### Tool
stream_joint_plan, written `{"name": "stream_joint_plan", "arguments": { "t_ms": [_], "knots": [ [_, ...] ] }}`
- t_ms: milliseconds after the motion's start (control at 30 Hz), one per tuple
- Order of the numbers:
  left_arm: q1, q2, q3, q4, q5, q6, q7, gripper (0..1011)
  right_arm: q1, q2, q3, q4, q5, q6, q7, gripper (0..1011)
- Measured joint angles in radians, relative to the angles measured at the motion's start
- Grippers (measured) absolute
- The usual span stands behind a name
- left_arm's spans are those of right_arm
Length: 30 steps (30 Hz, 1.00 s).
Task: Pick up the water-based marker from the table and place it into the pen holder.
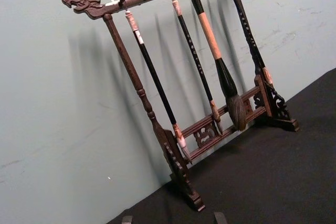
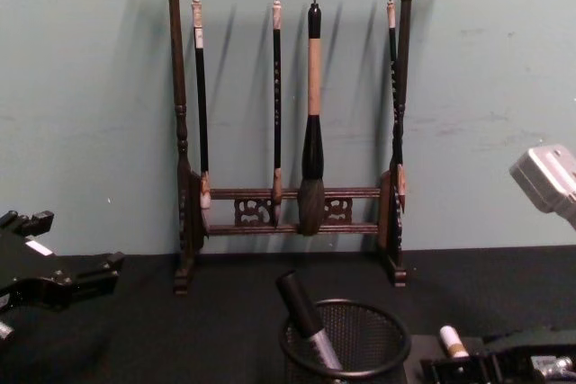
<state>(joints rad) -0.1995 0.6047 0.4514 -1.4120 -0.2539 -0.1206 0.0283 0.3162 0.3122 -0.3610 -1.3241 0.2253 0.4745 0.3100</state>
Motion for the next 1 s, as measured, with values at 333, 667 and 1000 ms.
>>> {"name": "stream_joint_plan", "arguments": {
  "t_ms": [333, 667, 1000],
  "knots": [
    [0.000, 0.000, 0.000, 0.000, 0.000, 0.000, 0.000, 1001, 0.001, 0.000, 0.000, 0.000, 0.003, 0.002, -0.001, 837],
    [0.000, 0.000, 0.000, 0.000, 0.000, 0.000, 0.000, 1001, 0.001, 0.000, 0.000, 0.001, 0.005, 0.003, -0.001, 521],
    [0.000, 0.000, 0.000, 0.000, 0.000, 0.000, 0.000, 1001, 0.001, 0.000, 0.000, 0.001, 0.006, 0.004, -0.001, 218]
  ]
}}
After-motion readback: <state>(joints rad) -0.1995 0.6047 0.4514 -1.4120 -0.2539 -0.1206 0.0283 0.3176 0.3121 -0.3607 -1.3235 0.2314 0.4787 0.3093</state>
